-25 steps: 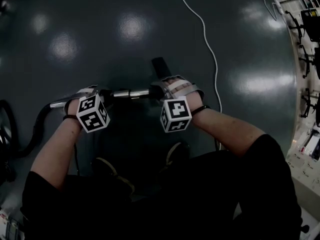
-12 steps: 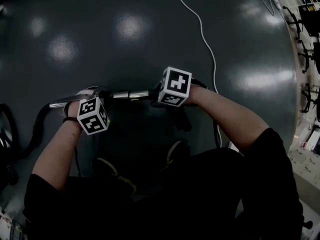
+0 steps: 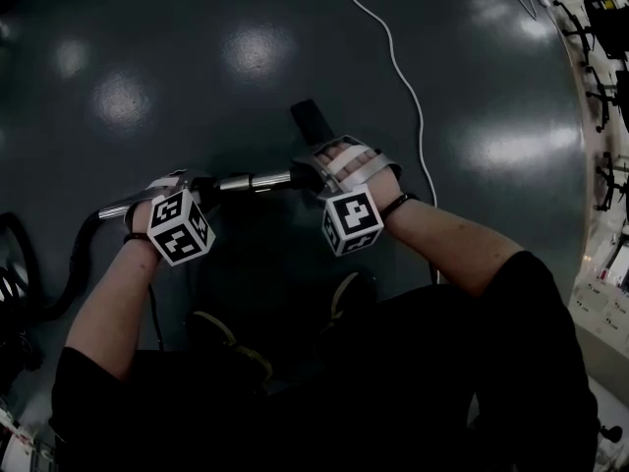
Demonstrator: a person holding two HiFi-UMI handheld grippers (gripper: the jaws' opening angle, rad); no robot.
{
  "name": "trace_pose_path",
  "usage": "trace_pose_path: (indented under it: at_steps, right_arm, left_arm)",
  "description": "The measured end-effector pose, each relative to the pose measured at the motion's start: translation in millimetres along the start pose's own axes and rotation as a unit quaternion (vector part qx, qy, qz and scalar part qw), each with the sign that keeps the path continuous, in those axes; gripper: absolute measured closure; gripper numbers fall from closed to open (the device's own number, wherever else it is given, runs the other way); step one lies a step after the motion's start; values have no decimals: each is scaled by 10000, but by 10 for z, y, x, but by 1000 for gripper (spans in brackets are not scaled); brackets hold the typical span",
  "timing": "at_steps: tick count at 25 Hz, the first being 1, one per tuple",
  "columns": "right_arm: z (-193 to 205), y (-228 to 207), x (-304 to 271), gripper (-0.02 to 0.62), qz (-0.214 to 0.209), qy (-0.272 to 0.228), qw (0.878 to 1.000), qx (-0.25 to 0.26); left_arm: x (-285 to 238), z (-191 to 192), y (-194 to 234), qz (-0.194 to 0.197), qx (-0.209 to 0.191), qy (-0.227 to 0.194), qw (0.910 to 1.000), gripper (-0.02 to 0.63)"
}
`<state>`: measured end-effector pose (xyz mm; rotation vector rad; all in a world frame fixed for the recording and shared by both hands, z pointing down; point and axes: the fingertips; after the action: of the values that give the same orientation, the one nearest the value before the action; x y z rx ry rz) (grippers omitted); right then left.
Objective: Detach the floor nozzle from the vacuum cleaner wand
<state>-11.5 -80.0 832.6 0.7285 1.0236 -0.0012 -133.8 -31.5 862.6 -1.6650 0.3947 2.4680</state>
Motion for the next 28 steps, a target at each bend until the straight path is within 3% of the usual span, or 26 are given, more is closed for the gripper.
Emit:
trace_pose_path:
  at_steps: [2,4,6,9,10,11,12,14,16,18,21,22,24,26,28]
  right_arm:
    - [1,55,14,468,-647,-48,9955,-696]
    - [-15,159,37,469,-1455,-65,9778,-1504]
    - [-49,282,78,468,-2225,-54,9493,-2221]
    - [-109,403,175,468,-3232,-24,8916,-3171]
    - [-115,424,204,468,-3458,-24,8762,-3356]
    - [-113,430,226,468,-3568,-53,8694,-3417]
    - [-100,415,237,468,-3497,-112,8767,-3301]
    - [-29,336,205,468,-2771,-214,9266,-2532]
    - [69,232,132,468,-1654,-151,9753,-1455]
    - [125,154,81,468,-651,6,9967,-475]
    - [139,109,71,468,10,77,9999,143]
    - [141,115,78,468,-66,27,10000,21]
    - [128,200,105,468,-765,-151,9936,-819]
    - [101,342,146,468,-1801,-238,9646,-1914]
    - [73,457,204,468,-2659,-206,9240,-2740]
  left_arm:
    - [-14,-6,-1,4,-8,1,10000,433]
    - [-39,-6,-20,8,-62,35,10000,434]
    - [-68,-1,-52,7,-144,84,9999,434]
    - [-99,-9,-101,50,-226,92,9997,434]
    - [-106,-19,-115,80,-239,75,9997,434]
    - [-109,-32,-125,108,-244,48,9996,434]
    - [-108,-49,-126,123,-242,15,9996,434]
    - [-99,-86,-101,112,-208,-42,9997,434]
    - [-91,-111,-73,121,-133,-102,9998,434]
    - [-81,-111,-71,164,-72,-169,9997,433]
    - [-71,-105,-82,185,-53,-263,9995,433]
    - [-76,-114,-83,190,-50,-281,9994,433]
    - [-102,-130,-95,227,-50,-301,9993,433]
    - [-137,-135,-127,287,-92,-282,9991,433]
    - [-172,-143,-163,332,-161,-237,9990,434]
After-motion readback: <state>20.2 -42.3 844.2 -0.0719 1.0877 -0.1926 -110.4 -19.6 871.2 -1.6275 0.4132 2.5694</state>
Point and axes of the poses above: the fingertips, and each gripper's own axes: x backward along the fingers, y to its left, z out of its underside, and after that the axes turned 7 degrees about z, right-handed
